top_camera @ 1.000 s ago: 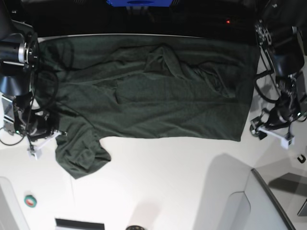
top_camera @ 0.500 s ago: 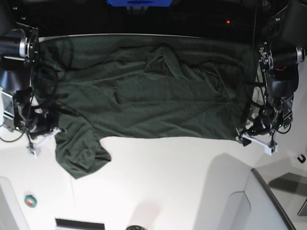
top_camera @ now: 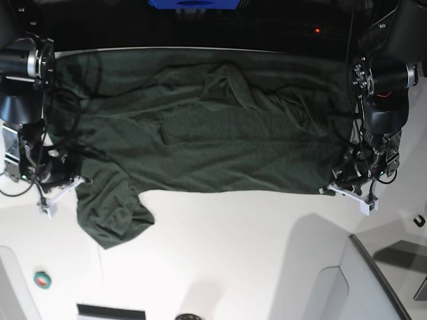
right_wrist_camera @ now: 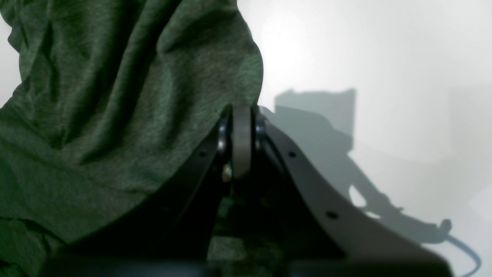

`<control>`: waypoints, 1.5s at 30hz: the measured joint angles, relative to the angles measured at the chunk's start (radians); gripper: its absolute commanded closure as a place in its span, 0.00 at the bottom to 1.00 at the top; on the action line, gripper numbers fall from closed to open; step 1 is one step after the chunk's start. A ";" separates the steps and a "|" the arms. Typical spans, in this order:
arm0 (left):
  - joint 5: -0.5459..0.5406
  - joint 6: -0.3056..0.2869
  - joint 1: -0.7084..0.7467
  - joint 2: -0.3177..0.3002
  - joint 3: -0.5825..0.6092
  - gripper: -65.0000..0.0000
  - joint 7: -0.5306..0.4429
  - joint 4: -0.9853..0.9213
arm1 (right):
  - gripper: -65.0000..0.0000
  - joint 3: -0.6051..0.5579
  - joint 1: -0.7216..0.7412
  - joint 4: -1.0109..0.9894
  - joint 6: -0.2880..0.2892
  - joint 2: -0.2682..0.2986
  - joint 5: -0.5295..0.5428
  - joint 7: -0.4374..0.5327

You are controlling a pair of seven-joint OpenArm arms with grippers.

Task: Layout the t-shirt on the table in an organized manner, then fold the t-shirt properly
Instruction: 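Move the left gripper toward the hem and grasp hem corners with both, then lift the hem with both grippers and fold it onto the collar edge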

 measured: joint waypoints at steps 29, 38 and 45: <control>0.105 -0.003 0.180 0.006 -0.039 1.00 0.137 0.457 | 0.99 -0.002 -0.071 0.211 0.007 0.032 -0.007 0.018; 0.105 -0.004 0.340 0.008 -0.144 1.00 0.235 0.691 | 0.99 -0.002 -0.179 0.356 0.007 0.037 0.000 0.011; -0.067 -0.003 0.473 0.000 -0.143 1.00 0.263 0.836 | 0.99 0.002 -0.261 0.483 0.007 0.038 -0.002 -0.016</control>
